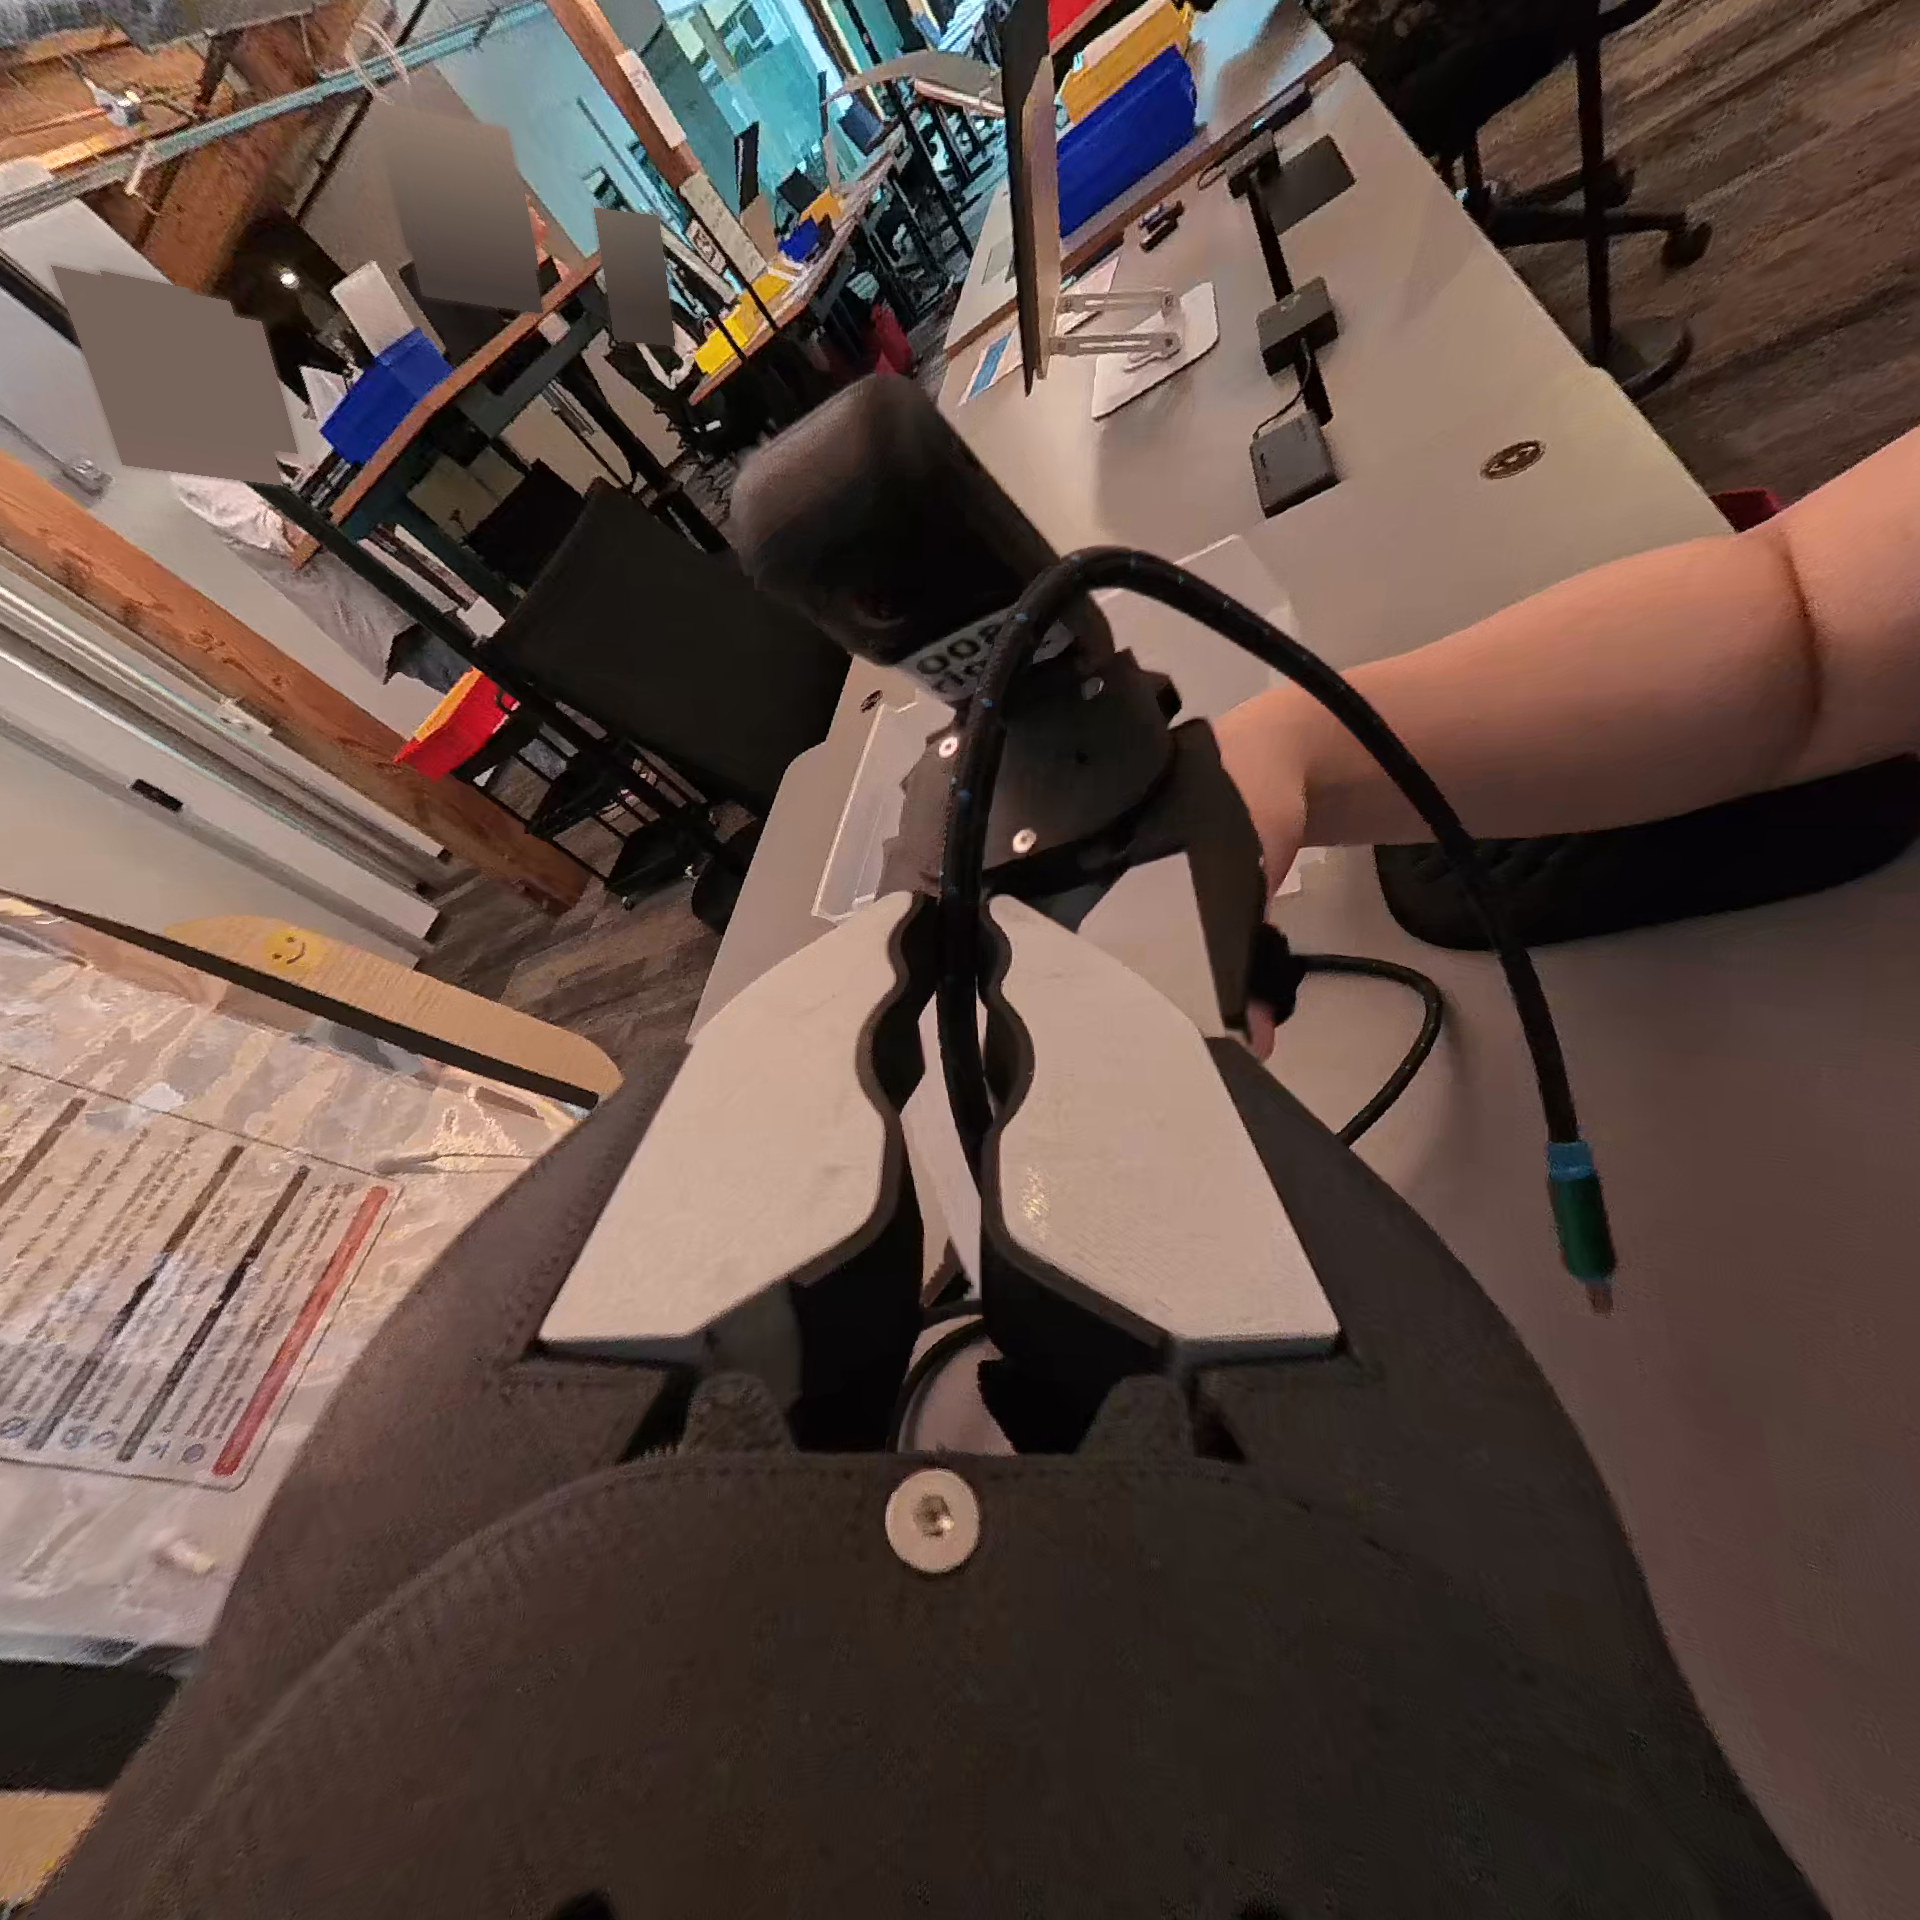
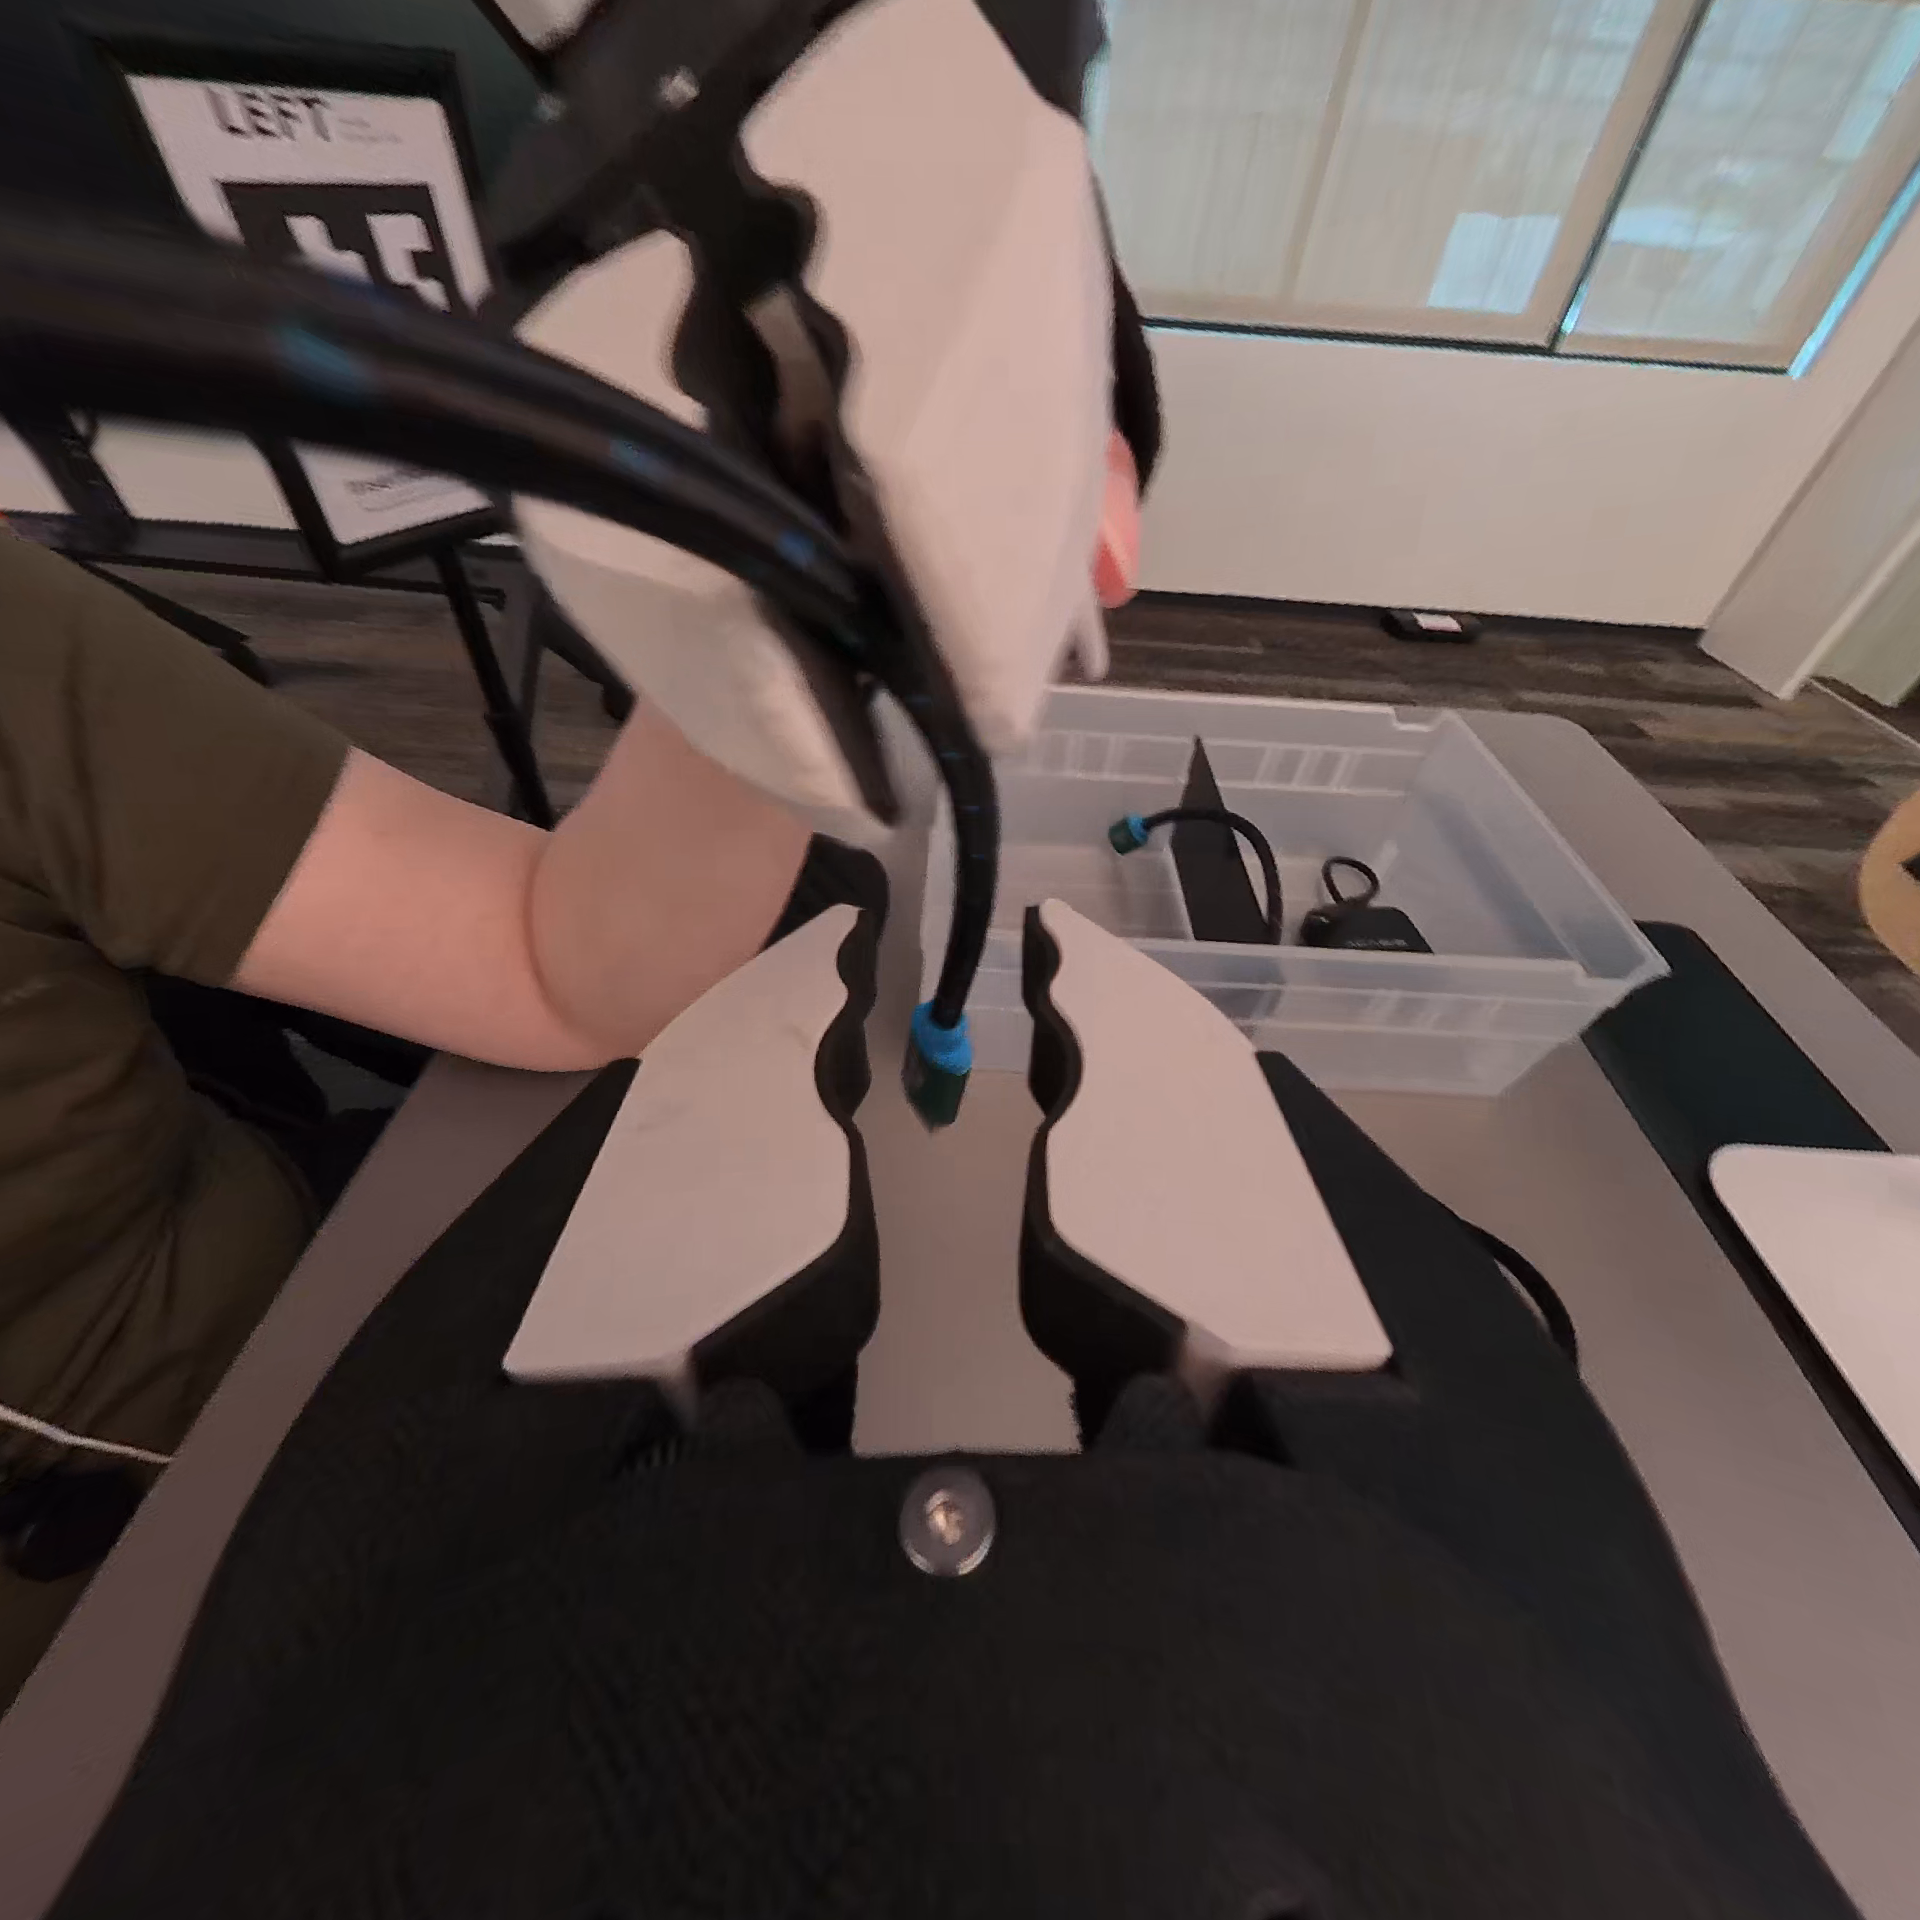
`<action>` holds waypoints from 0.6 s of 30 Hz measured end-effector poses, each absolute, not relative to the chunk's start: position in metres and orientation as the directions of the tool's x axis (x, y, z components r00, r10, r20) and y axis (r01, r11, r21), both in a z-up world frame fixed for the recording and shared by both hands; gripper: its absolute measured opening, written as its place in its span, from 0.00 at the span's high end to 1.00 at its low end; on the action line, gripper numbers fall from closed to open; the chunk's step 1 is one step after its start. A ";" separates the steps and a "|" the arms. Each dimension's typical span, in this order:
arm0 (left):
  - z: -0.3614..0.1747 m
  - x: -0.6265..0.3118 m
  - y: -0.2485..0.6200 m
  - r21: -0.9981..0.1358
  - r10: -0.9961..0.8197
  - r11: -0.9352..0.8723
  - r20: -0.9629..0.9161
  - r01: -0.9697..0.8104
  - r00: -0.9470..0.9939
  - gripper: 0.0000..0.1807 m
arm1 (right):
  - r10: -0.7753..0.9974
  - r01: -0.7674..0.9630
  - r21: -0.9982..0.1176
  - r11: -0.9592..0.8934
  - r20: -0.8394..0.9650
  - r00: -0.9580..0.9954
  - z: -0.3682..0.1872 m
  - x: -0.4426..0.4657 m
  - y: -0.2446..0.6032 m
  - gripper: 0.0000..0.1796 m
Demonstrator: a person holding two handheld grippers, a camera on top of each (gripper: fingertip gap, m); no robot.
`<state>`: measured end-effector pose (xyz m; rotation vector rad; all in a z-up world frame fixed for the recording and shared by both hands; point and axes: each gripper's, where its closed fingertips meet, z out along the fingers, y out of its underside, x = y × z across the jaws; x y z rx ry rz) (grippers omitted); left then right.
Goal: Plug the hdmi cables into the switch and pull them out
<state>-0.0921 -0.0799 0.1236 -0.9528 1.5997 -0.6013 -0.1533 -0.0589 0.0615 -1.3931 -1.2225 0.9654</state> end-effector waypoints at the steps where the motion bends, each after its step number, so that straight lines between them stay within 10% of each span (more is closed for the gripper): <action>1: 0.124 -0.091 -0.080 -0.800 -0.835 0.541 -0.548 -0.261 -0.050 0.97 | 0.983 0.185 -0.983 0.008 0.042 0.181 0.060 -0.153 -0.056 0.84; 6: 0.123 -0.086 -0.082 -0.813 -0.845 0.527 -0.533 -0.248 -0.049 0.97 | 0.989 0.181 -0.983 -0.016 0.012 0.149 0.057 -0.155 -0.056 0.96; 12: 0.168 -0.094 -0.083 -0.956 -0.956 0.291 -0.292 -0.019 0.038 0.55 | 0.991 0.060 -0.997 0.051 0.058 0.121 0.092 -0.126 -0.062 0.96; 18: 0.183 -0.117 -0.087 -0.927 -0.933 0.359 -0.360 0.104 0.011 0.60 | 0.978 -0.349 -0.914 0.207 0.179 0.109 0.178 -0.063 -0.098 0.96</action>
